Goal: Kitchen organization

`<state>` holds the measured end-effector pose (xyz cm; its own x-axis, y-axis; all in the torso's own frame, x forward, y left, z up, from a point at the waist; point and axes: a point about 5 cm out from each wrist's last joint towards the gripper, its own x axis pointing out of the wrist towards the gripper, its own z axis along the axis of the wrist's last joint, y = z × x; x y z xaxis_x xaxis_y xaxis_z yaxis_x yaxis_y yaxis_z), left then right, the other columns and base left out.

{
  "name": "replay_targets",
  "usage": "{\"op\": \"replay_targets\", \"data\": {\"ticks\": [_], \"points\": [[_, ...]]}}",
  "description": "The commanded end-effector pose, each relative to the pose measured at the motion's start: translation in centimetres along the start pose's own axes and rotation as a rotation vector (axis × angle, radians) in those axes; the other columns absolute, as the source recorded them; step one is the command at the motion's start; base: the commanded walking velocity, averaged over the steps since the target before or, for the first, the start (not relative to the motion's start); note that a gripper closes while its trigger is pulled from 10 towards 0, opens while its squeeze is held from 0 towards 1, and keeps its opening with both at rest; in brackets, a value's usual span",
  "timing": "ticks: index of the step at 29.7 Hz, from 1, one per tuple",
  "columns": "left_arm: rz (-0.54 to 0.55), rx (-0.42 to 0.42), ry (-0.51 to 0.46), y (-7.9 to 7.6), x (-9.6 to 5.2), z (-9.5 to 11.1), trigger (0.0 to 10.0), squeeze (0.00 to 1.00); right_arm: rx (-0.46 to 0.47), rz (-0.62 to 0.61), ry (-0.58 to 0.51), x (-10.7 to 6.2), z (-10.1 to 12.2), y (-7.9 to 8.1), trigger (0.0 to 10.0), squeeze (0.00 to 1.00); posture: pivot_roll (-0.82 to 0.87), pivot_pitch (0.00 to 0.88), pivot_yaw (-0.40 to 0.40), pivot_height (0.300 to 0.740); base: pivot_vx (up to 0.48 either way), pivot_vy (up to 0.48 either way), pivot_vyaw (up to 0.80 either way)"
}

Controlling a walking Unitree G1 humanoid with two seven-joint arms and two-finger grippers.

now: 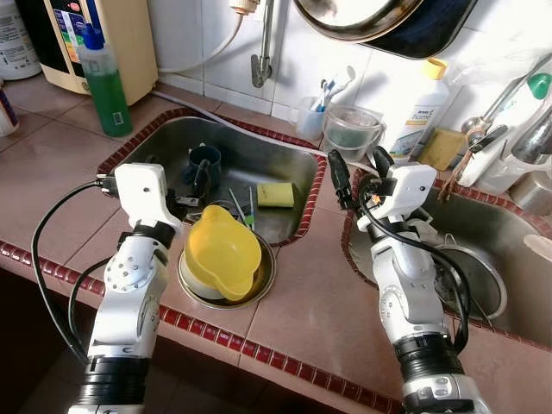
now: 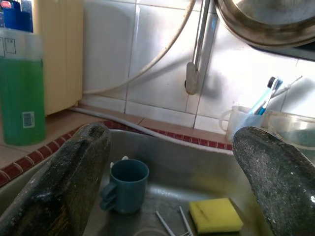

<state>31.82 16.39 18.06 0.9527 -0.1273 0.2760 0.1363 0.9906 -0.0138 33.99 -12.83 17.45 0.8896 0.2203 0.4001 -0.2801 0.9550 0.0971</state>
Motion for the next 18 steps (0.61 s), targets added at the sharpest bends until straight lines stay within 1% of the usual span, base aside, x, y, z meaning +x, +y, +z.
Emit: {"op": "replay_targets", "data": {"ticks": [1,5,7,10,12,14,16,18], "points": [[-0.026,0.002,-0.005,-0.6,-0.1,0.3,10.0,0.00,-0.018,0.006,-0.011,0.1,0.5,-0.2,10.0,0.00,-0.12,0.029,-0.101,0.740,0.000,0.000,0.00],[-0.023,0.003,-0.004,-0.5,-0.2,0.2,10.0,0.00,-0.035,0.009,-0.007,0.0,0.4,-0.2,10.0,0.00,-0.12,0.030,-0.102,0.740,0.000,0.000,0.00],[-0.024,0.006,-0.014,-0.3,-0.4,0.5,10.0,0.00,-0.034,0.015,-0.027,0.0,0.7,-0.1,10.0,0.00,-0.12,0.034,-0.103,0.740,0.000,0.000,0.00],[-0.037,0.039,-0.002,0.1,-0.8,0.5,10.0,0.00,-0.071,0.033,-0.038,0.0,0.9,0.1,10.0,0.00,-0.12,0.034,-0.104,0.740,0.000,0.000,0.00],[-0.063,0.075,0.012,0.2,-1.1,0.5,10.0,0.00,-0.097,0.046,-0.030,-0.2,0.8,0.1,10.0,0.00,-0.12,0.038,-0.105,0.740,0.000,0.000,0.00],[-0.056,0.120,0.024,0.7,-1.4,0.6,10.0,0.00,-0.133,0.057,-0.019,-0.6,0.7,0.0,10.0,0.00,-0.12,0.043,-0.106,0.740,0.000,0.000,0.00],[-0.042,0.120,0.032,1.1,-1.6,1.0,10.0,0.00,-0.155,0.063,-0.018,-0.9,0.7,-0.1,10.0,0.00,-0.12,0.044,-0.105,0.740,0.000,0.000,0.00],[-0.039,0.120,0.027,1.2,-1.7,1.3,10.0,0.00,-0.160,0.063,-0.018,-1.0,0.8,-0.1,10.0,0.00,-0.12,0.046,-0.106,0.740,0.000,0.000,0.00]]}}
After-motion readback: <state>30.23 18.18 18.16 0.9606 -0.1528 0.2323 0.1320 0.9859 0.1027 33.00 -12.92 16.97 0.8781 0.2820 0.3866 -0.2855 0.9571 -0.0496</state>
